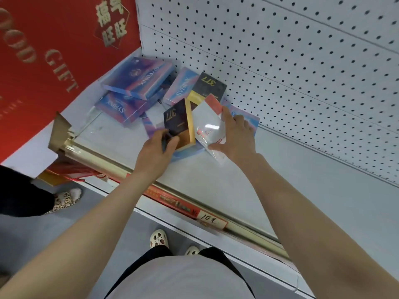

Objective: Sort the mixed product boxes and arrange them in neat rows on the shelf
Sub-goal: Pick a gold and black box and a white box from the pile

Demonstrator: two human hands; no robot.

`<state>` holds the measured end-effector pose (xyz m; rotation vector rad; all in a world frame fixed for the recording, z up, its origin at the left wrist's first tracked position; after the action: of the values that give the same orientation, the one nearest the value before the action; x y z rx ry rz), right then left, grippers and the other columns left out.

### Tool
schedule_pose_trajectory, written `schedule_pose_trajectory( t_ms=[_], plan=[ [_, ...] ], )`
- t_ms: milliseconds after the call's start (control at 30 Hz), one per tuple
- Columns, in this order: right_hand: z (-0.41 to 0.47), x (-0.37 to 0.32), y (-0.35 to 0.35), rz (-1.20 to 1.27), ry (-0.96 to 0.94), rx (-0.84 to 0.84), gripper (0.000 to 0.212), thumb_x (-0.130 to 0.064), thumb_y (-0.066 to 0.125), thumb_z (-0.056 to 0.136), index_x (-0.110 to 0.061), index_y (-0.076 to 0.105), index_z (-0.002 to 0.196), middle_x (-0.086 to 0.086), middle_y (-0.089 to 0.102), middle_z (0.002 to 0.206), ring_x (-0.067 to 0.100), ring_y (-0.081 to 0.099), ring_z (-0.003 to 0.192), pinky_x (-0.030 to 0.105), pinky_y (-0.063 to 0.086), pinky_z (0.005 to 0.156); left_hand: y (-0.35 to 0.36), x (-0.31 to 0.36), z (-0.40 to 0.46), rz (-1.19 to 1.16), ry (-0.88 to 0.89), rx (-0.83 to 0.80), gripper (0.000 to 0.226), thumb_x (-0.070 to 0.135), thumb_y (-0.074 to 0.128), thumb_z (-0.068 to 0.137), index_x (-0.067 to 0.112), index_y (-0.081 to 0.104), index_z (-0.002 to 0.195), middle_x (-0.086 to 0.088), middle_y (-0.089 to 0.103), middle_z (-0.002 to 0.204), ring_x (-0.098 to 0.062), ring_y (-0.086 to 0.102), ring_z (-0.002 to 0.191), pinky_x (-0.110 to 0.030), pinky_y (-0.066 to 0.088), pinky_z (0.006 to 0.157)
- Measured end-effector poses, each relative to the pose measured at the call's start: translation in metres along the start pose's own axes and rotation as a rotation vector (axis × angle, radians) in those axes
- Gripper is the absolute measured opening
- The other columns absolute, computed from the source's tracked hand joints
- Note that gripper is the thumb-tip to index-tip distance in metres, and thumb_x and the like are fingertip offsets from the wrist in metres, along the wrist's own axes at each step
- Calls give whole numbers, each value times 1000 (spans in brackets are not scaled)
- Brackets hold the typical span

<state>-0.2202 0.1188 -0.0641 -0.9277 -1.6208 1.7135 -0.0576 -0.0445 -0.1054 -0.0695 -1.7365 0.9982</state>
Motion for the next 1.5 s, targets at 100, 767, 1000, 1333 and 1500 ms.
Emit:
schedule_pose_trajectory(
  t_ms=[100, 767, 1000, 1333, 1500],
  plan=[
    [-6, 8, -8, -25, 96, -3, 108, -60, 80, 67, -17, 23, 148, 14, 48, 125, 31, 50, 116, 38, 42, 92, 9, -5, 9, -148, -177, -52, 74, 48, 59, 91, 11, 24, 146, -5, 52, 141, -27, 53, 124, -30, 38, 94],
    [-139, 129, -9, 918, 589, 369, 19, -31, 53, 98, -16, 48, 109, -8, 52, 74, 7, 51, 66, 26, 39, 58, 34, 86, -15, -76, 280, -131, 60, -2, 70, 78, 30, 54, 126, 15, 56, 97, -5, 54, 89, -22, 45, 84],
    [-148, 146, 1, 1064, 583, 385, 21, -26, 60, 93, -20, 51, 111, -10, 47, 71, 1, 43, 57, 21, 40, 62, 43, 38, -30, -79, 83, -73, 29, 9, 76, 80, 15, 55, 100, 6, 60, 88, -11, 55, 76, -6, 35, 64],
    [-195, 179, 7, 1220, 761, 451, 23, -28, 62, 91, -22, 54, 112, 6, 68, 91, 20, 64, 83, 40, 54, 77, 52, 63, -44, -705, -133, -161, 32, 0, 55, 95, 17, 45, 120, 5, 58, 109, -8, 61, 100, -26, 59, 77],
    [-266, 184, -13, 1274, 901, 660, 22, -26, 61, 94, -18, 54, 114, 5, 65, 84, 14, 59, 73, 31, 47, 65, 73, 83, -43, -696, -100, -265, 38, -7, 63, 87, 14, 45, 113, 3, 57, 107, -8, 61, 94, -21, 58, 73]
  ],
)
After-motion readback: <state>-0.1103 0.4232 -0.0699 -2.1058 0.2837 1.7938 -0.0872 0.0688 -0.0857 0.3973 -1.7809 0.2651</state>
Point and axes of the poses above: each hand's wrist, its own z-axis towards the middle knuckle, its own y-axis out of the palm, x = y × z, the point moved 10 cm from there along z, towards the middle knuckle
